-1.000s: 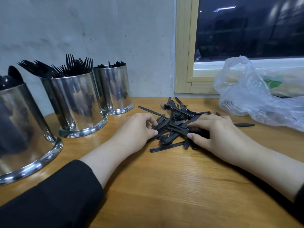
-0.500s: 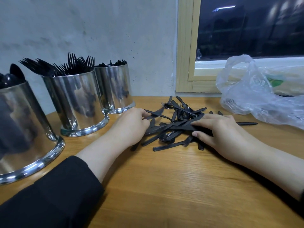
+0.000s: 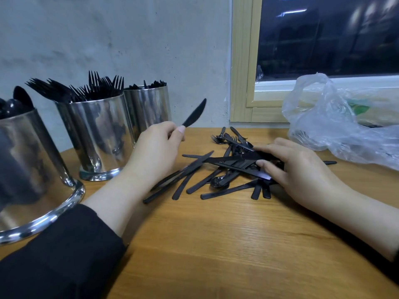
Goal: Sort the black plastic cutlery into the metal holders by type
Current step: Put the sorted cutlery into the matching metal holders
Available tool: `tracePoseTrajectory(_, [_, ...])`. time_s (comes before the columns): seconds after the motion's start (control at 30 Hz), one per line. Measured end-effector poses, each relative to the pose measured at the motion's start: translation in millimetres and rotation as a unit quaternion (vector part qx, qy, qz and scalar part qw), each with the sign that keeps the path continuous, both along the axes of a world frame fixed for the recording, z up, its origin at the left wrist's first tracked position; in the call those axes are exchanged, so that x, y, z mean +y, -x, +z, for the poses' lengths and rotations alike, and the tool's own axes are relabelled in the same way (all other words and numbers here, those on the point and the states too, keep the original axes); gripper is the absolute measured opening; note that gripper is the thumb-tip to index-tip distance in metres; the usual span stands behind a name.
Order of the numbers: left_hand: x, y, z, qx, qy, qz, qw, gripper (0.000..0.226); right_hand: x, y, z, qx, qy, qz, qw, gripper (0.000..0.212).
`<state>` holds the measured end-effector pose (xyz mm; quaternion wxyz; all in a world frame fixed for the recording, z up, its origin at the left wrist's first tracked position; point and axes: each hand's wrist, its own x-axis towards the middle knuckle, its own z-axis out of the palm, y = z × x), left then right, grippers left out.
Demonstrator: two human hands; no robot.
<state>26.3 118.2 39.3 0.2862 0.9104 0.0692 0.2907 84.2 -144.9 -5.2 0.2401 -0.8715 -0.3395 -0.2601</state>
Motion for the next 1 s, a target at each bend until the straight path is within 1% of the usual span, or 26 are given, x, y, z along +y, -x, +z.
tracePoseTrajectory(0.13, [-15.1, 4.1, -3.4, -0.023, -0.014, -0.083, 0.996, 0.030, 0.9, 0.6, 3.6, -0.064, -0.013, 0.027, 0.998, 0.030])
tracePoseTrajectory(0.23, [-20.1, 2.1, -9.3, -0.074, -0.047, -0.118, 0.989, 0.027, 0.3, 0.6, 7.3, -0.096, -0.022, 0.056, 0.994, 0.029])
tracePoseTrajectory(0.37, [-22.4, 1.8, -9.1, -0.179, -0.077, -0.112, 0.974, 0.025, -1.7, 1.6, 6.5, -0.088, -0.020, 0.071, 0.993, 0.031])
tracePoseTrajectory(0.43, [-22.9, 3.6, -5.4, -0.202, -0.098, -0.114, 0.968, 0.024, -2.1, 1.7, 6.3, -0.076, -0.008, 0.078, 0.994, 0.033])
tracePoseTrajectory(0.47, [-22.6, 4.4, -4.4, -0.187, -0.110, -0.129, 0.968, 0.024, -1.9, 1.8, 6.1, -0.069, -0.003, 0.086, 0.994, 0.032])
tracePoseTrajectory(0.5, [-22.6, 5.0, -4.4, -0.149, -0.121, -0.150, 0.970, 0.024, -1.4, 2.6, 5.9, -0.059, -0.004, 0.094, 0.994, 0.031])
tracePoseTrajectory(0.53, [-23.1, 5.8, -5.3, -0.092, -0.130, -0.169, 0.973, 0.025, -1.1, 3.1, 5.2, -0.046, -0.011, 0.099, 0.994, 0.029])
tracePoseTrajectory(0.57, [-24.3, 6.6, -6.9, -0.032, -0.131, -0.181, 0.974, 0.026, -0.5, 3.9, 4.7, -0.032, -0.025, 0.099, 0.994, 0.027])
tracePoseTrajectory(0.6, [-25.6, 6.8, -9.4, 0.011, -0.127, -0.185, 0.974, 0.026, -0.1, 4.5, 4.8, -0.013, -0.046, 0.091, 0.995, 0.023])
tracePoseTrajectory(0.63, [-26.8, 6.8, -11.3, 0.027, -0.118, -0.184, 0.975, 0.026, -0.7, 4.6, 5.2, 0.010, -0.073, 0.079, 0.994, 0.016])
tracePoseTrajectory(0.67, [-27.6, 6.7, -12.4, 0.025, -0.102, -0.181, 0.978, 0.026, -2.1, 4.4, 5.9, 0.038, -0.100, 0.060, 0.992, 0.013])
tracePoseTrajectory(0.7, [-27.2, 5.8, -12.3, 0.014, -0.080, -0.176, 0.981, 0.027, -4.3, 3.4, 6.4, 0.060, -0.110, 0.036, 0.991, 0.019])
tracePoseTrajectory(0.73, [-25.8, 4.6, -11.5, 0.005, -0.060, -0.168, 0.984, 0.027, -7.4, 1.7, 6.5, 0.069, -0.093, 0.014, 0.993, 0.026])
tracePoseTrajectory(0.8, [-22.3, 3.0, -9.4, 0.004, -0.042, -0.147, 0.988, 0.029, -12.9, -2.7, 4.8, 0.060, 0.006, -0.015, 0.998, 0.037])
tracePoseTrajectory(0.83, [-20.5, 2.2, -9.1, 0.010, -0.041, -0.135, 0.990, 0.030, -14.2, -3.3, 3.4, 0.061, 0.048, -0.018, 0.997, 0.041])
tracePoseTrajectory(0.87, [-19.4, 2.0, -9.2, 0.017, -0.040, -0.124, 0.991, 0.031, -15.0, -4.2, 1.5, 0.068, 0.071, -0.018, 0.995, 0.042])
tracePoseTrajectory(0.93, [-17.7, 2.3, -9.1, 0.025, -0.027, -0.108, 0.993, 0.032, -13.9, -4.4, -0.6, 0.068, 0.095, -0.015, 0.993, 0.039])
tracePoseTrajectory(1.0, [-16.0, 2.2, -8.1, 0.023, -0.009, -0.100, 0.995, 0.034, -11.5, -4.7, -2.3, 0.045, 0.121, -0.020, 0.991, 0.032])
